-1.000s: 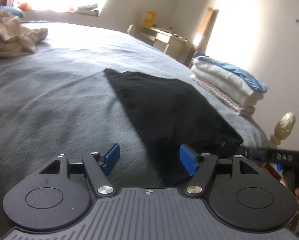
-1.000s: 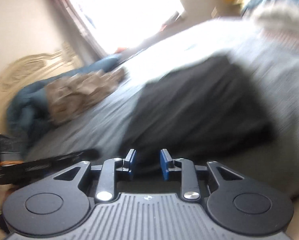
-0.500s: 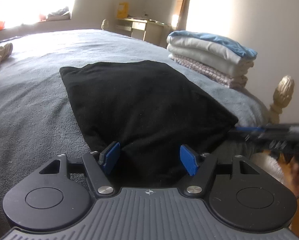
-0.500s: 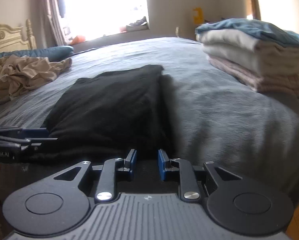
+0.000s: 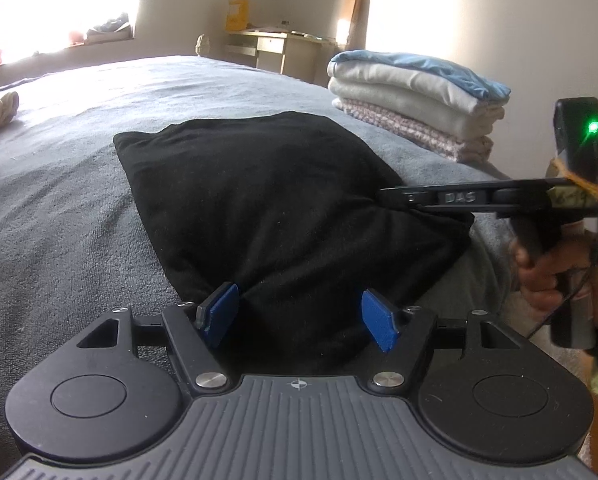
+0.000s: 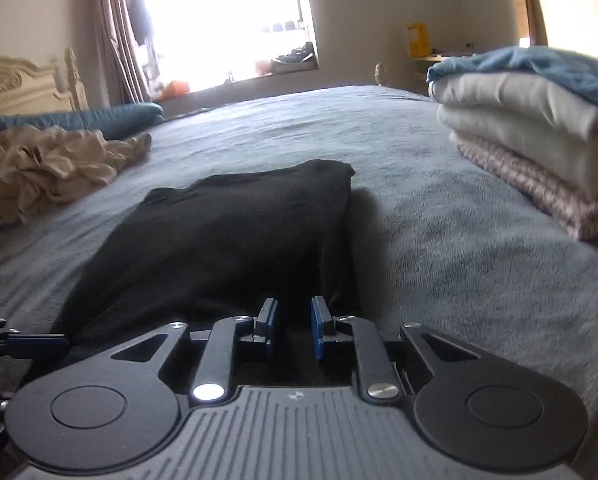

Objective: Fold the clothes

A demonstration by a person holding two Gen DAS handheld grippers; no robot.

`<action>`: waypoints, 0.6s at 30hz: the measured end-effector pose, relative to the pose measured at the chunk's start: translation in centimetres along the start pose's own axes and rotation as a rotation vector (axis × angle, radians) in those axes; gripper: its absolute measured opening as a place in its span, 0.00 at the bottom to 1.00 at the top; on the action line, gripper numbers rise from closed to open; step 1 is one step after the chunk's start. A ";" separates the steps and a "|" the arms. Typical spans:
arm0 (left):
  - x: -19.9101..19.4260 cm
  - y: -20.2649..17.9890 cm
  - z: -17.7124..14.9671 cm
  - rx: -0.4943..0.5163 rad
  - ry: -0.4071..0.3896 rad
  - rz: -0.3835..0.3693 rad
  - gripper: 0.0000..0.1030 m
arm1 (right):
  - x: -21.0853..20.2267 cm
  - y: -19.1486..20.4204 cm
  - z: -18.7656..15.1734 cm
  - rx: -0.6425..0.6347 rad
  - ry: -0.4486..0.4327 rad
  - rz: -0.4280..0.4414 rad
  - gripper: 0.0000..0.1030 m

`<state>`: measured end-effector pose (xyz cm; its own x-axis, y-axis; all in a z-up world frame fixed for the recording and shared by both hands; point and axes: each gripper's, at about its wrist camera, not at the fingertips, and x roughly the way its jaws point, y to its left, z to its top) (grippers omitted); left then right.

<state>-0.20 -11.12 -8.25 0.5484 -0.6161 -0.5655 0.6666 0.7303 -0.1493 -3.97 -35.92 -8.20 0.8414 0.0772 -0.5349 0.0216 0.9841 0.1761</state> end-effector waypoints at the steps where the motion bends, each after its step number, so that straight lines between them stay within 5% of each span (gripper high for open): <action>1: 0.0 0.0 0.0 0.000 0.000 -0.003 0.68 | -0.3 0.0 0.4 0.003 0.008 0.003 0.17; 8: 0.0 -0.1 0.1 0.002 0.002 -0.007 0.69 | 1.6 0.1 6.5 -0.042 -0.036 0.029 0.18; 13: 0.0 0.2 0.2 -0.018 0.000 -0.019 0.69 | 9.0 -1.8 8.4 -0.018 0.086 -0.011 0.16; 18: -0.2 1.1 0.0 -0.049 -0.008 -0.058 0.69 | 9.0 -1.1 10.2 -0.035 0.086 -0.002 0.19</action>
<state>0.42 -10.17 -8.25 0.5139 -0.6596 -0.5486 0.6716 0.7072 -0.2211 9.06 -37.92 -4.78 0.7920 0.0871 -0.6043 0.0029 0.9892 0.1463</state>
